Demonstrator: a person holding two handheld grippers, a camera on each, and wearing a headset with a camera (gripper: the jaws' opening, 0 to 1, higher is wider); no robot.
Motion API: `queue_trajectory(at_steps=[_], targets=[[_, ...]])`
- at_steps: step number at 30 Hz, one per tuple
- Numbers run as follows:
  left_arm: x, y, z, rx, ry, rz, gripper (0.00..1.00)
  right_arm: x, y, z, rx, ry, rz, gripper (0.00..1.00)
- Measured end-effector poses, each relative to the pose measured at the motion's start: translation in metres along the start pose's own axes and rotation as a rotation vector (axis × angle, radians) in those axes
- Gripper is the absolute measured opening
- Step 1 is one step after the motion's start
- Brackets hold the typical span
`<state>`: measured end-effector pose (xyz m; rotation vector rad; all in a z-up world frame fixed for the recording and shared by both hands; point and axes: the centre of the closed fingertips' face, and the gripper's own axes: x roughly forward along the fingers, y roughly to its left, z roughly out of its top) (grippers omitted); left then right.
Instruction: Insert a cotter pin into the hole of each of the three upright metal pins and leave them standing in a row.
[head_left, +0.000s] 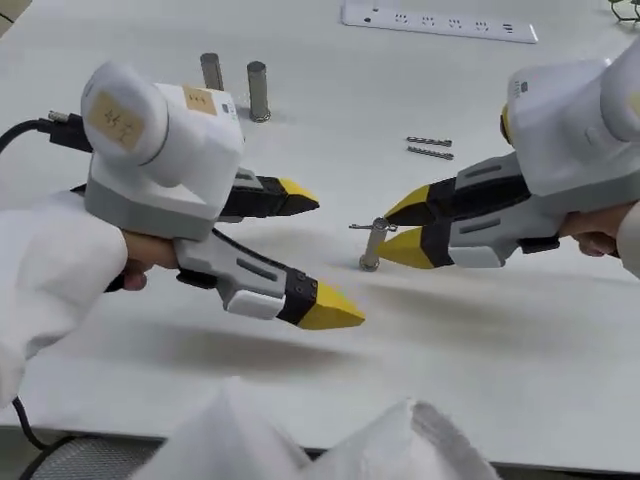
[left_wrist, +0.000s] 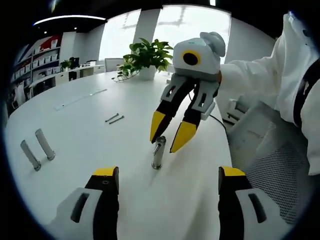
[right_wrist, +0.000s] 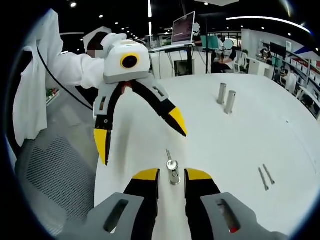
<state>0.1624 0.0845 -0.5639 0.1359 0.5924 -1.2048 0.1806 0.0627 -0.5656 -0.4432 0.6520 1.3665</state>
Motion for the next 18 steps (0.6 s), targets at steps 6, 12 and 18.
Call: queue_trajectory(at_steps=[6,12,18], targets=[[-0.004,0.006,-0.01,-0.013,0.028,0.034,0.96,0.005,-0.001,-0.002,0.0,0.013,0.007,0.13],[-0.011,-0.001,-0.012,-0.022,0.023,0.024,0.99,0.008,-0.003,-0.001,0.001,0.02,0.006,0.12],[-0.015,0.0,-0.014,-0.005,0.024,0.049,0.99,0.01,-0.002,0.0,-0.011,0.029,0.008,0.1]])
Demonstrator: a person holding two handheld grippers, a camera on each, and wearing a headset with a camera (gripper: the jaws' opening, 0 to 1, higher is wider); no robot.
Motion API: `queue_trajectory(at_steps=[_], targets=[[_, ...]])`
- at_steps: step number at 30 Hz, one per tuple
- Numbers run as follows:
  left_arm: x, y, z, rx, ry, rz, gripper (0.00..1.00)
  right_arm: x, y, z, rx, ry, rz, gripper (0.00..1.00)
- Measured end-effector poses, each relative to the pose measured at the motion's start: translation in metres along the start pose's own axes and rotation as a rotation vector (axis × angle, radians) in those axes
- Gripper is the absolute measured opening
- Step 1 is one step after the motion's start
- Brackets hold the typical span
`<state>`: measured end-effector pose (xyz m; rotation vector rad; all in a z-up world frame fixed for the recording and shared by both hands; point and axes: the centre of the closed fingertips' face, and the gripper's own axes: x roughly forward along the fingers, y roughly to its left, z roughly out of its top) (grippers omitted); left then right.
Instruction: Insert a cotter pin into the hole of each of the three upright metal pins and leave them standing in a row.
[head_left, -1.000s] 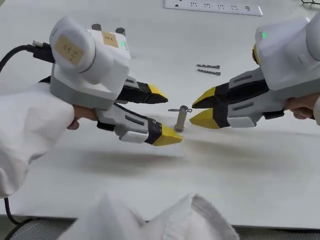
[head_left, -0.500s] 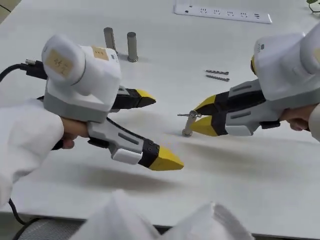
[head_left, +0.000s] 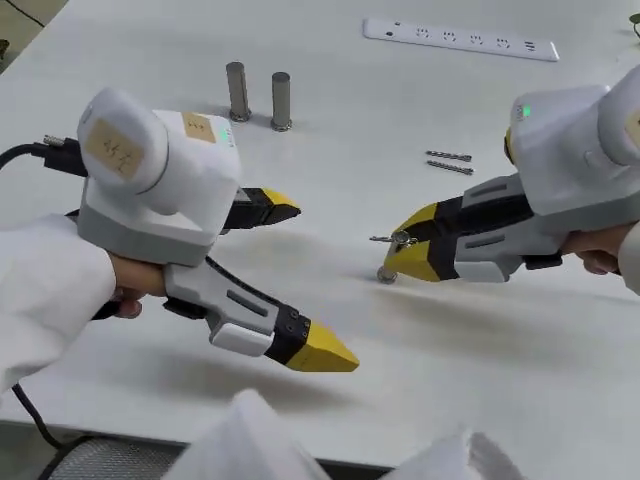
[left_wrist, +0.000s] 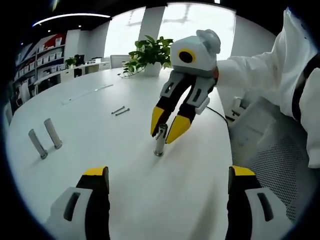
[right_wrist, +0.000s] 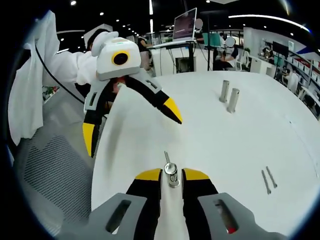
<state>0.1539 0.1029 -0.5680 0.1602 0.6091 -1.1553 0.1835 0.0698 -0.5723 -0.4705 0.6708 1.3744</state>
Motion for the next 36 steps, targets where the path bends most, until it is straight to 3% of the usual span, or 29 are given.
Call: queue_trajectory(at_steps=[16,23,34,36], targets=[[-0.01,0.004,-0.003,-0.01,-0.008,0.031,0.99,0.001,0.001,-0.003,-0.011,0.022,0.007,0.05],[-0.016,0.009,-0.003,-0.018,-0.02,0.048,0.99,0.001,-0.006,0.001,-0.018,0.018,-0.029,0.04],[-0.028,0.019,-0.008,-0.058,-0.023,0.081,0.99,0.013,-0.029,0.028,-0.057,-0.017,-0.064,0.04],[-0.029,0.021,-0.006,-0.067,-0.045,0.092,0.99,0.017,-0.034,0.032,-0.057,-0.015,-0.068,0.04]])
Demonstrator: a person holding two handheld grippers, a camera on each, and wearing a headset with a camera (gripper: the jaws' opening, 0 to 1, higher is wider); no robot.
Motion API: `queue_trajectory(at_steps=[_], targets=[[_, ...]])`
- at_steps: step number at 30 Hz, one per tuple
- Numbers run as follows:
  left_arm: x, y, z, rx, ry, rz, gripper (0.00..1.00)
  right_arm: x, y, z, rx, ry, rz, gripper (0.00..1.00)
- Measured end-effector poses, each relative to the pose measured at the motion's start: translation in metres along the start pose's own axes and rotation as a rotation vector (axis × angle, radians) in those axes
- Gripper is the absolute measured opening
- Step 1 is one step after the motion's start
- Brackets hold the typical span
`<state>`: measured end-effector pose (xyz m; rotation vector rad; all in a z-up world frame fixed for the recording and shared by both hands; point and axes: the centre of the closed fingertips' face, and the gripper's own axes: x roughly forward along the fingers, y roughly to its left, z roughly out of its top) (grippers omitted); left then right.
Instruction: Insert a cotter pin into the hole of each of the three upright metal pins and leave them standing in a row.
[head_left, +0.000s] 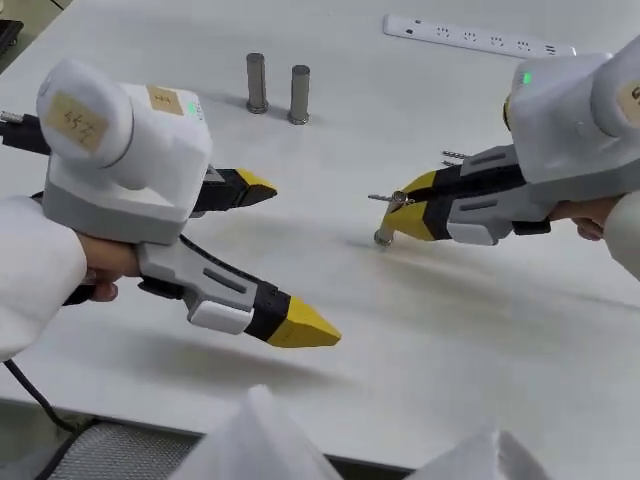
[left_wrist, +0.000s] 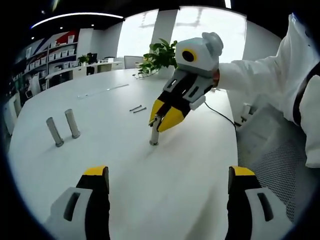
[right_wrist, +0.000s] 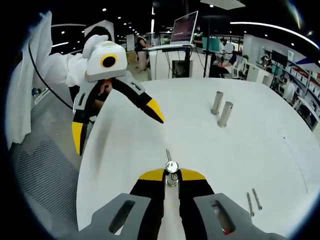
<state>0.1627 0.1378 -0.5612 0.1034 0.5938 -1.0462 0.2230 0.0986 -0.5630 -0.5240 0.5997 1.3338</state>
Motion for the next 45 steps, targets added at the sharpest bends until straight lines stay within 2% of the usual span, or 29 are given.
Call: queue_trajectory(at_steps=[2,5,8,10,16,32,37,45], targets=[[-0.002,0.001,0.001,-0.001,-0.007,0.002,0.99,0.004,-0.004,0.002,-0.006,0.003,-0.003,0.04],[-0.006,0.007,0.003,0.026,-0.009,0.037,0.99,0.01,-0.011,0.006,-0.008,0.003,-0.01,0.04],[-0.01,0.011,0.007,0.007,-0.031,0.048,0.99,0.015,-0.019,0.01,0.001,-0.001,-0.014,0.04],[-0.012,0.013,0.008,0.008,-0.034,0.056,0.99,0.016,-0.019,0.011,0.001,-0.001,-0.015,0.04],[-0.014,0.018,0.007,0.0,-0.039,0.076,0.99,0.026,-0.03,0.013,-0.009,0.008,-0.013,0.04],[-0.012,0.02,0.012,-0.007,-0.055,0.09,0.99,0.033,-0.026,0.014,-0.028,0.014,0.0,0.04],[-0.011,0.017,0.013,-0.011,-0.053,0.094,0.99,0.034,-0.025,0.015,-0.018,0.005,-0.001,0.04],[-0.013,0.021,0.009,-0.015,-0.046,0.093,0.99,0.033,-0.024,0.014,0.021,-0.013,-0.018,0.04]])
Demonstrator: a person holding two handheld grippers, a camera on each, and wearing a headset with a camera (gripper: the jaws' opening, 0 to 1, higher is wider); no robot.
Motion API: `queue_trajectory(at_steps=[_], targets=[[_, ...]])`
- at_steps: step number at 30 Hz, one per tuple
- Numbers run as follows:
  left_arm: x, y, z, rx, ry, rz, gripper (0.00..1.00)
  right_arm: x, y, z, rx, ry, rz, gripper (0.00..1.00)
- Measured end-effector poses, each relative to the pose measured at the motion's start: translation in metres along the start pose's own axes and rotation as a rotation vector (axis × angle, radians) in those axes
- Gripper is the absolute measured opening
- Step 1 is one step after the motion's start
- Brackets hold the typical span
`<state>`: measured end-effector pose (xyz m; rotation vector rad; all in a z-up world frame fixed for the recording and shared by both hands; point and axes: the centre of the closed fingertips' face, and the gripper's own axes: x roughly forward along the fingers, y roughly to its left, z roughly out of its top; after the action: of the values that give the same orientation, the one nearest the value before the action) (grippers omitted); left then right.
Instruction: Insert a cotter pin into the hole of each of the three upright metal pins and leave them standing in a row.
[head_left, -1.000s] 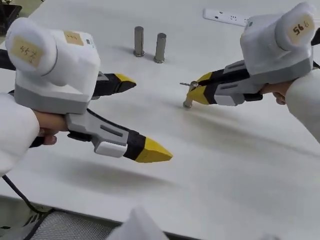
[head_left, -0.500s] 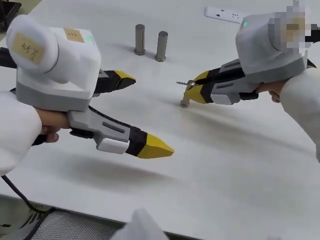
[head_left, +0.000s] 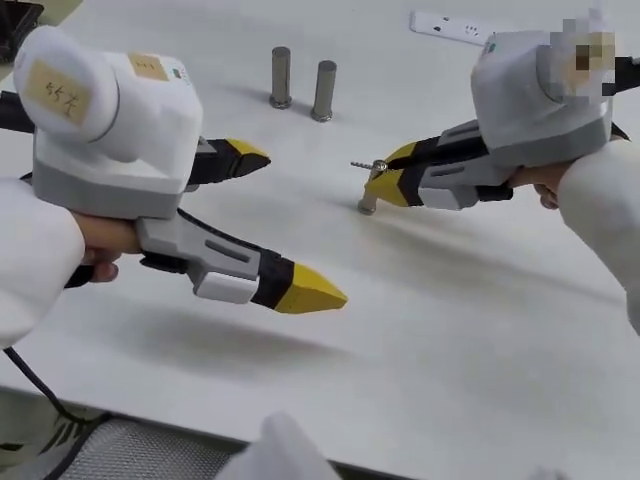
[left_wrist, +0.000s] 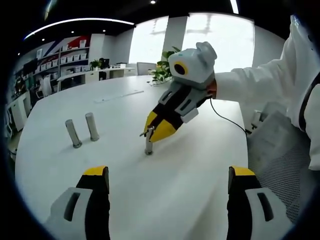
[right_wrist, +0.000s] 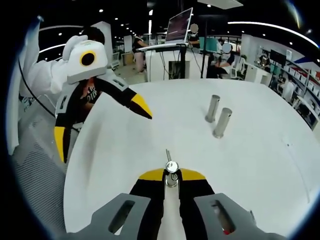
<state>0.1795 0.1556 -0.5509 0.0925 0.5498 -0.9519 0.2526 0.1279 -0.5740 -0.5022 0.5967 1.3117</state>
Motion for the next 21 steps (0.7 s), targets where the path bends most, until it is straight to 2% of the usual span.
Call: queue_trajectory(at_steps=[6,7,9,11,13,16,21], targets=[[0.0,0.0,-0.001,-0.001,0.006,-0.002,0.99,0.001,0.0,0.002,-0.022,-0.006,-0.012,0.05],[0.0,0.0,-0.001,-0.001,0.007,-0.002,0.99,0.001,-0.001,0.005,-0.011,-0.025,-0.016,0.08],[0.0,0.0,-0.001,-0.003,0.008,0.0,0.99,0.001,-0.002,0.005,-0.009,-0.026,-0.022,0.2],[-0.001,0.0,0.0,-0.006,0.006,0.001,0.99,0.0,-0.001,0.006,-0.012,-0.026,-0.027,0.25],[-0.002,0.0,0.0,-0.007,0.006,0.002,0.99,-0.005,0.0,0.008,-0.001,-0.037,-0.026,0.24],[-0.003,-0.001,0.003,-0.01,0.002,0.006,0.99,-0.012,0.002,0.011,0.016,-0.058,-0.034,0.3],[-0.009,0.003,0.011,-0.026,-0.029,0.02,0.99,-0.037,0.007,0.013,0.064,-0.117,-0.056,0.38]])
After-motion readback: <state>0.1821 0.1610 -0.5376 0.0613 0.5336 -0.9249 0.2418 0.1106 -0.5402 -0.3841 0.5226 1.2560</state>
